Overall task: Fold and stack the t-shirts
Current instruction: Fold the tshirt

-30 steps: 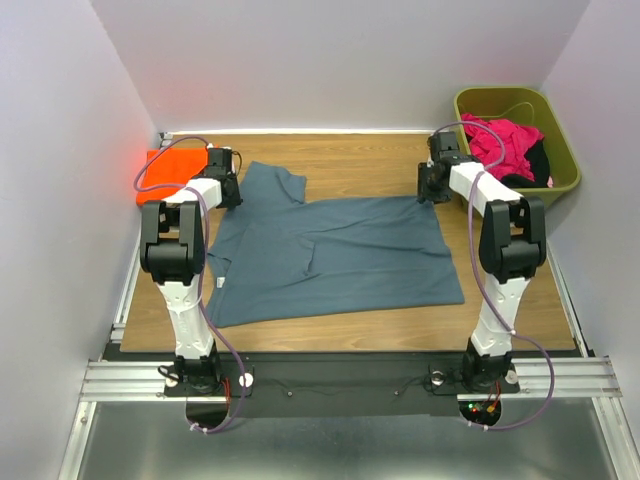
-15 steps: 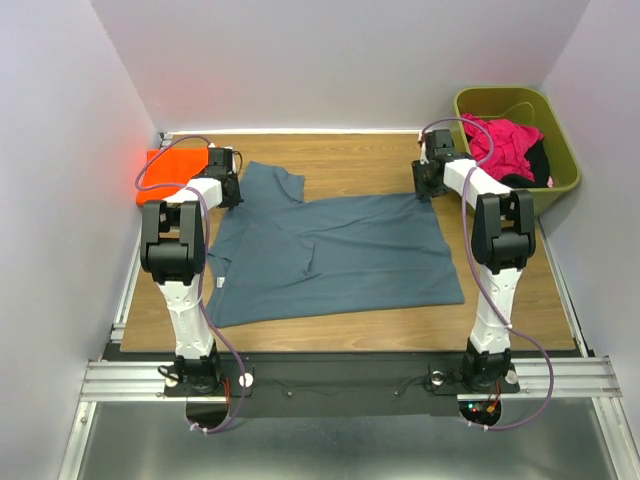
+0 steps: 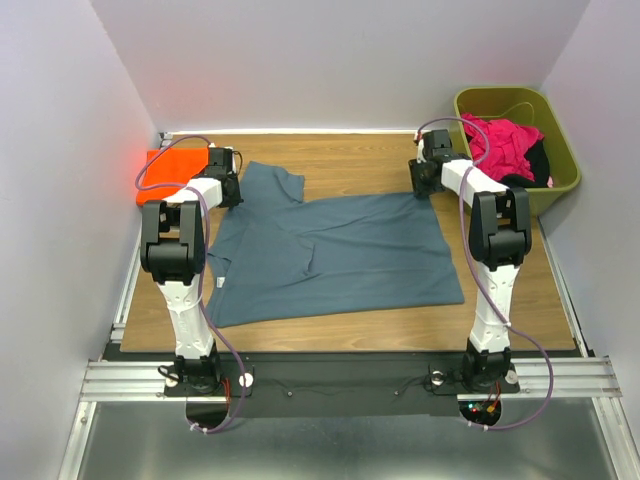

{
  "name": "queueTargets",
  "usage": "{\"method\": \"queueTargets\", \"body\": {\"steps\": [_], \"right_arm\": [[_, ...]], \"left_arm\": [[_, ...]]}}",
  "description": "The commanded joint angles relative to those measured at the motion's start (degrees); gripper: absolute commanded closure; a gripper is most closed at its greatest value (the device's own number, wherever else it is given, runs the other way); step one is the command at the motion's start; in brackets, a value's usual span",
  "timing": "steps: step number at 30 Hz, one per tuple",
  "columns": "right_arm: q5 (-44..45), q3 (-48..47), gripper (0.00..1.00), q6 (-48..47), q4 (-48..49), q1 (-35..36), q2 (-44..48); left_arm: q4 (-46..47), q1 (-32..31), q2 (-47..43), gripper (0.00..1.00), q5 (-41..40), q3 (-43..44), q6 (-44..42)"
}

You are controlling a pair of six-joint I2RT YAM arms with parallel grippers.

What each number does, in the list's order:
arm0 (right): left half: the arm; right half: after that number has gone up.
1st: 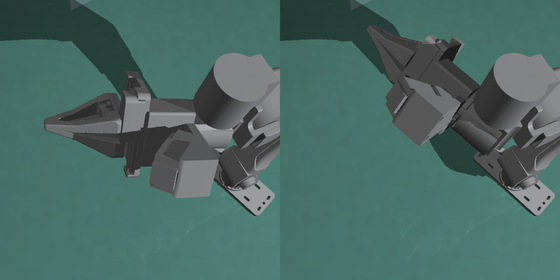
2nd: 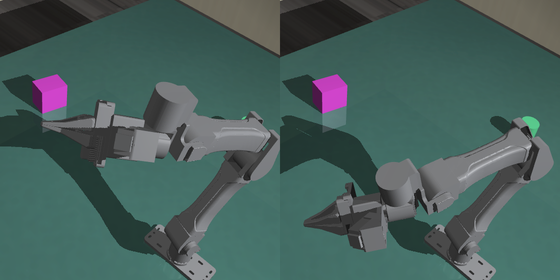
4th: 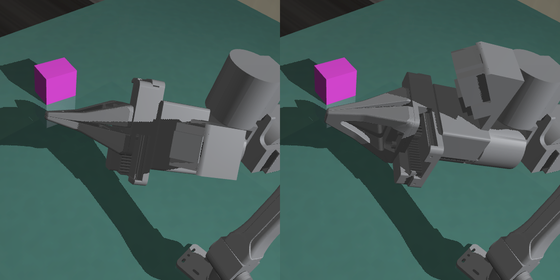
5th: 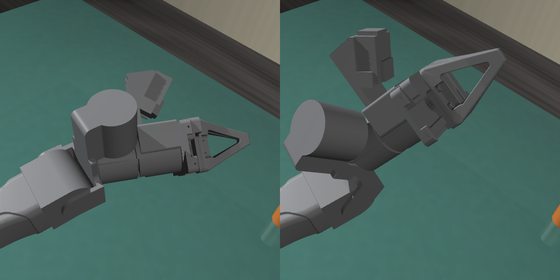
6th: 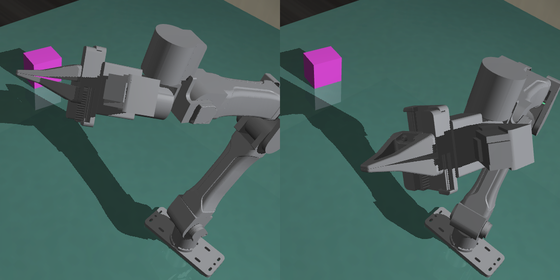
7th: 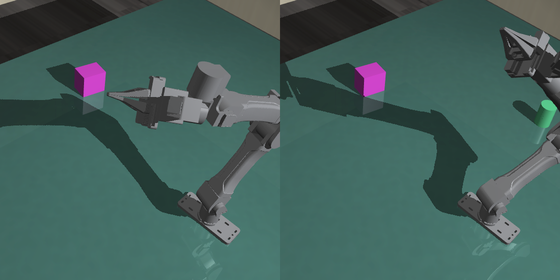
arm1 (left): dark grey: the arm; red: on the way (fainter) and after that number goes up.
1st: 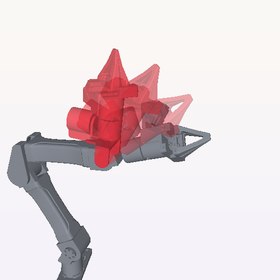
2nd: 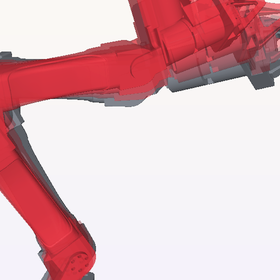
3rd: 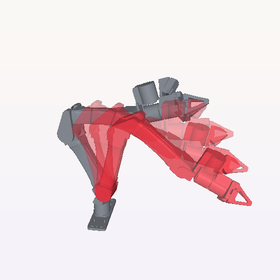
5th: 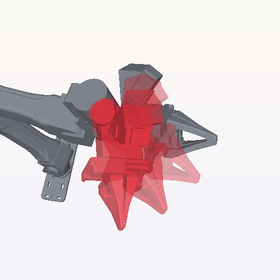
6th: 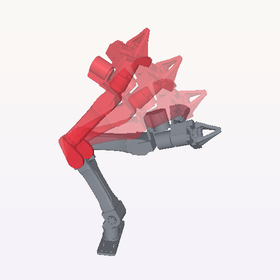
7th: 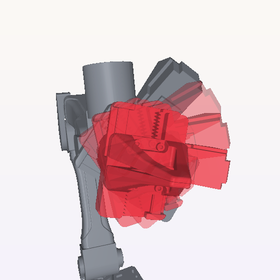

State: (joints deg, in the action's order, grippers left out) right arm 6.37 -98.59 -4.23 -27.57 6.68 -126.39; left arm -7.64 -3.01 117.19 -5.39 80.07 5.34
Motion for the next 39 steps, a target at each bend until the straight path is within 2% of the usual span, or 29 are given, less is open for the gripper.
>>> {"method": "queueTargets", "body": {"steps": [1,22,25,27,32,39], "right_arm": [[-1.19,-3.1,0.54,-0.78,3.93,-0.17,-0.09],[-4.0,-0.73,0.56,-0.86,4.63,-1.76,-4.04],[-4.35,-0.38,0.64,-1.48,4.55,-1.76,-4.74],[-4.53,0.32,0.78,-1.75,4.63,-1.76,-4.83],[-4.7,-0.46,0.99,-2.27,4.54,-1.76,-5.19],[-1.11,-4.42,0.99,-2.45,4.63,-1.84,-4.31]], "left_arm": [[-4.58,0.19,3.31,0.95,-0.5,0.0,-0.86],[-4.67,0.19,3.23,0.95,-0.59,-0.09,-0.86],[-4.67,0.19,3.31,0.95,-0.68,-0.09,-0.86],[-4.66,0.19,3.31,0.95,-0.5,-0.01,-0.95],[-4.93,0.28,3.31,0.96,-0.32,1.4,-2.0],[-4.75,0.46,2.43,1.0,-1.12,5.88,-2.62]]}}
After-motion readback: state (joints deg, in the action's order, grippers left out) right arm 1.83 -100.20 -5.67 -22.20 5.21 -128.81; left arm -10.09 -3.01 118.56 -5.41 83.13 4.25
